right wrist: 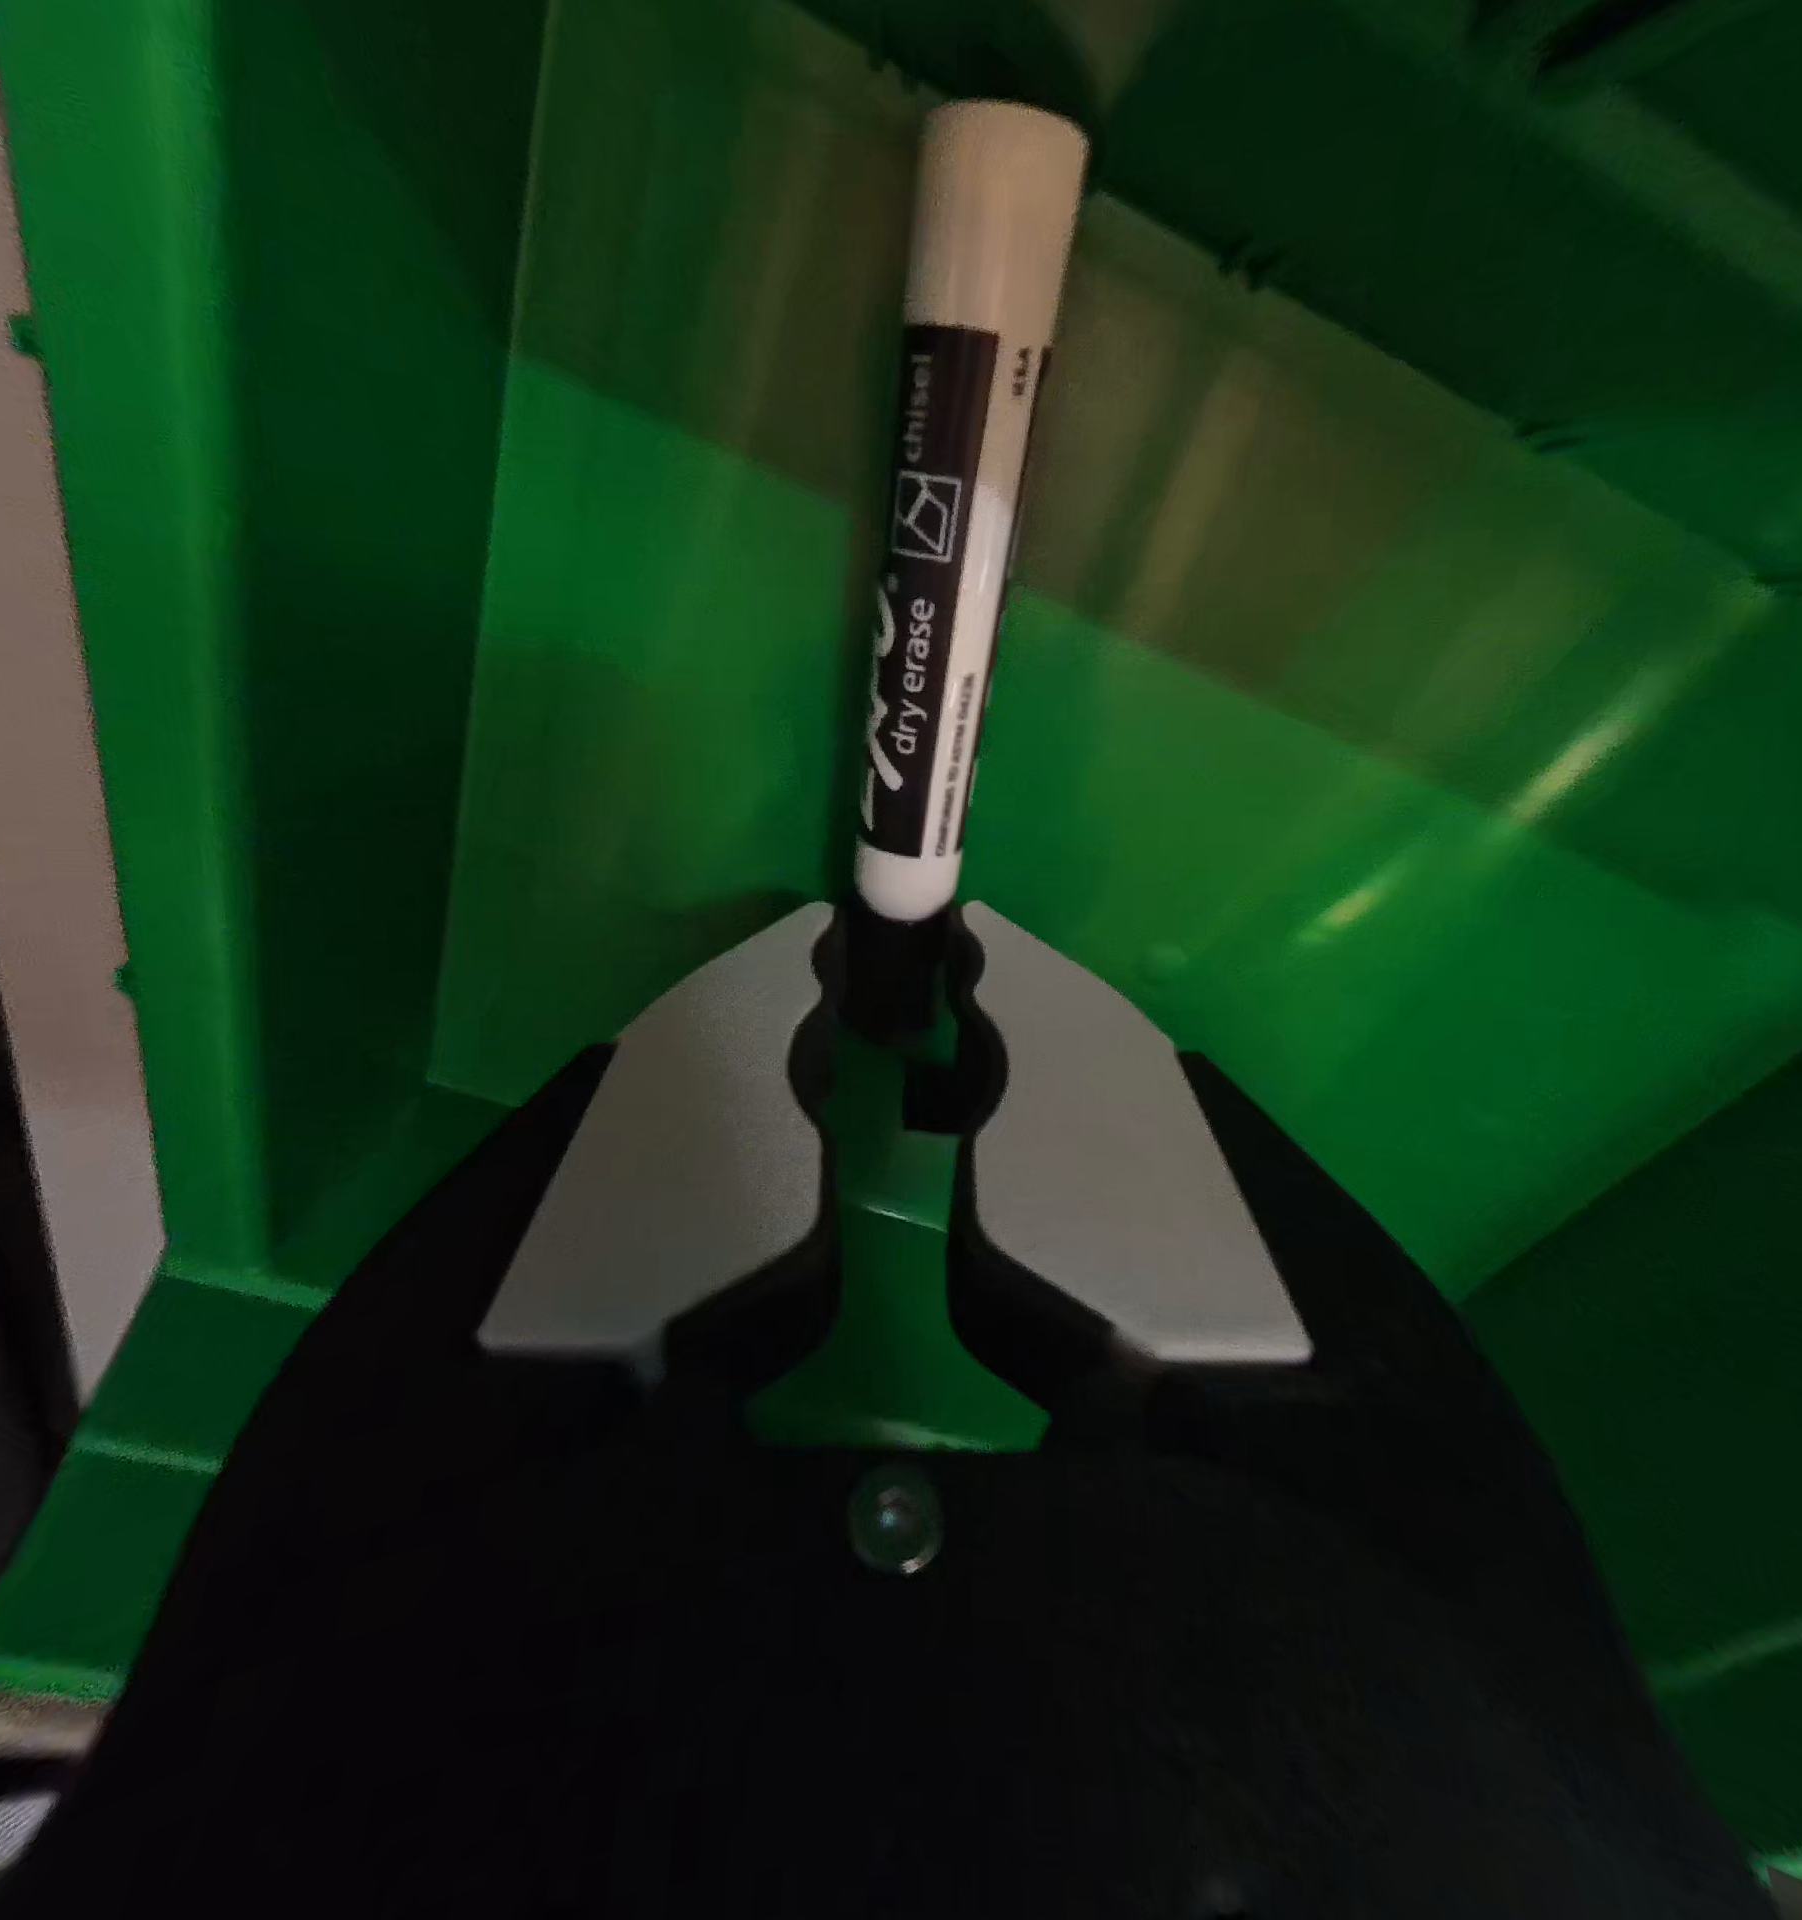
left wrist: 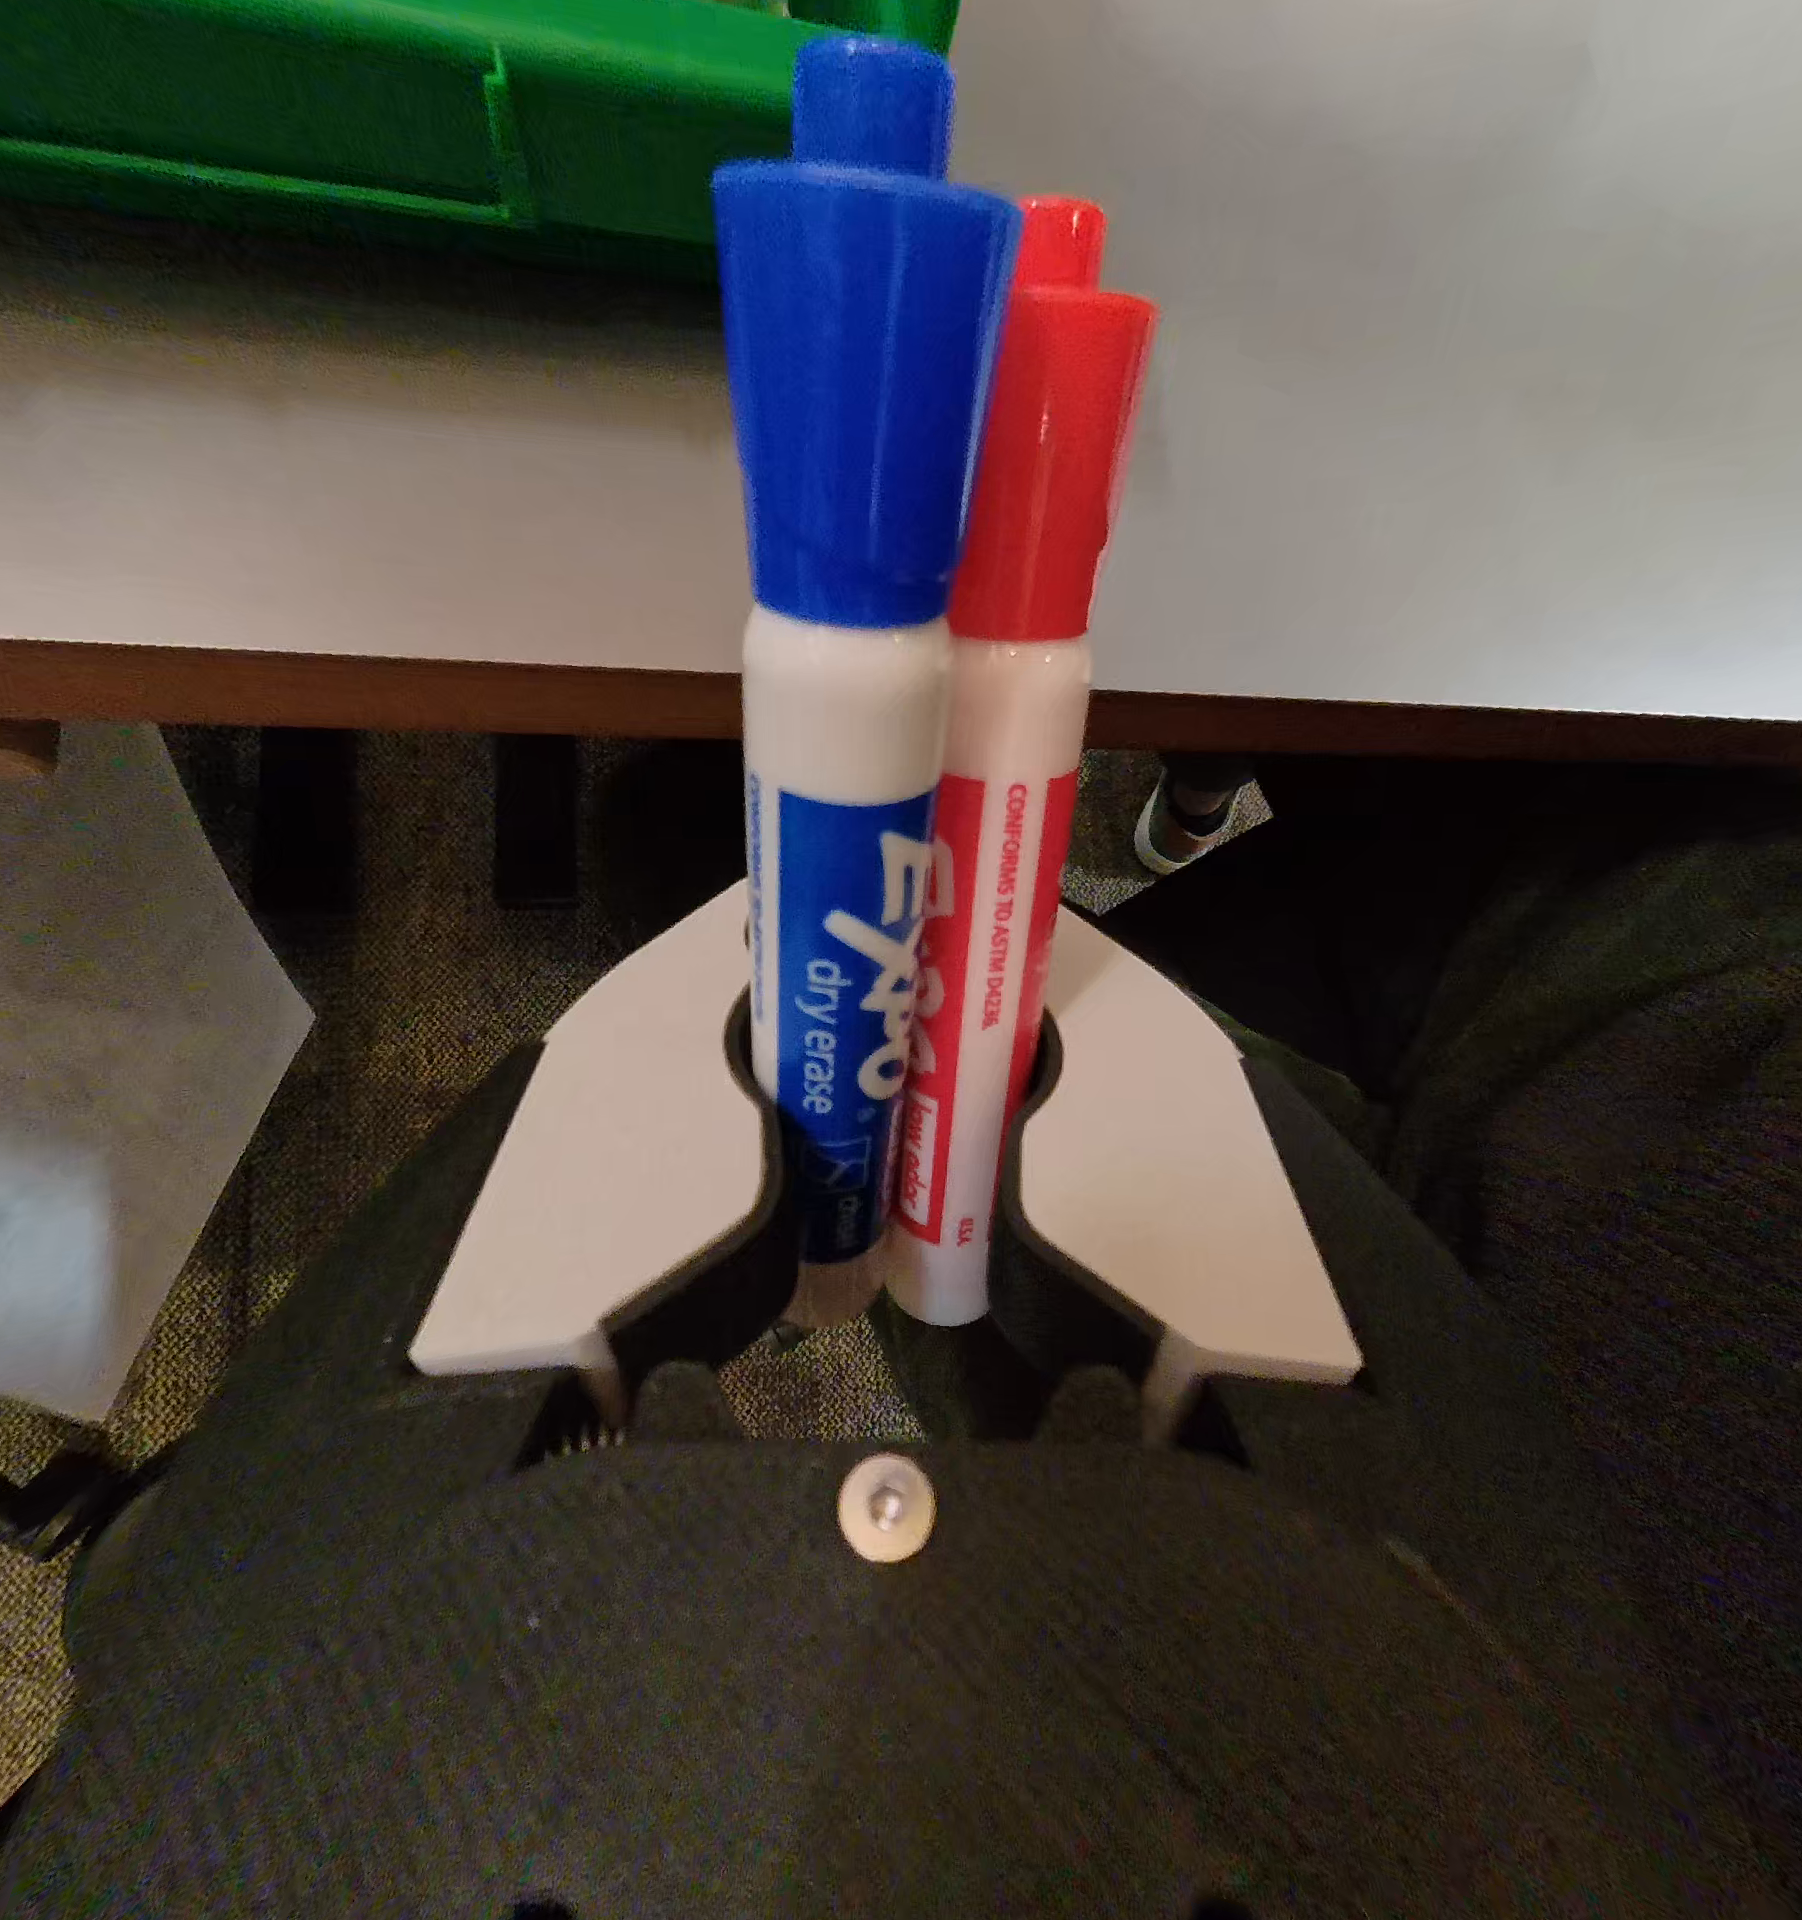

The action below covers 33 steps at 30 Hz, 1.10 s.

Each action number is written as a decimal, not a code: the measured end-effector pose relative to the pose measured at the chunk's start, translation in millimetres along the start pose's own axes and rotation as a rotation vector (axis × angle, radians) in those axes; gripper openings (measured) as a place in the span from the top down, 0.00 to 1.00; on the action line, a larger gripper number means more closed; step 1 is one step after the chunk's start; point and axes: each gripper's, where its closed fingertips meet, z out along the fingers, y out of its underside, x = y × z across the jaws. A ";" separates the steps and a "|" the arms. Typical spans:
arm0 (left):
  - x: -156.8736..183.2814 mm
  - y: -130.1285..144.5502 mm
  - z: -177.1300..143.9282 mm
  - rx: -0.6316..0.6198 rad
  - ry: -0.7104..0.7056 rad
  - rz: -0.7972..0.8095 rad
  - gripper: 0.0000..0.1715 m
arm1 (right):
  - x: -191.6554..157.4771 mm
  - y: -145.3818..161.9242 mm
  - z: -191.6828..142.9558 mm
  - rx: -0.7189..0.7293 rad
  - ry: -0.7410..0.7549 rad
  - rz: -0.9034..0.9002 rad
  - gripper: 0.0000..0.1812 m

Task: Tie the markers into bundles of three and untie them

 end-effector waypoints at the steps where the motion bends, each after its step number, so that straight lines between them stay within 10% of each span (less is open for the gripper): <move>1: -0.6 0.3 0.8 -0.003 -0.002 -0.001 0.74 | 2.5 1.9 -6.0 0.012 0.033 -0.012 0.90; 7: 11.3 -2.1 5.2 -0.018 0.005 0.029 0.74 | -16.4 38.6 -93.8 0.244 0.155 -0.014 0.90; 15: 66.4 -18.3 12.7 -0.025 0.067 0.175 0.74 | -94.3 178.7 -187.9 0.728 0.227 0.258 0.91; 24: 150.4 -80.9 55.8 -0.125 0.159 0.549 0.75 | -195.1 340.1 -158.9 0.916 0.379 0.568 0.91; 33: 241.1 -73.2 115.5 -0.564 0.505 1.104 0.75 | -292.1 403.6 -131.5 0.910 0.464 0.599 0.91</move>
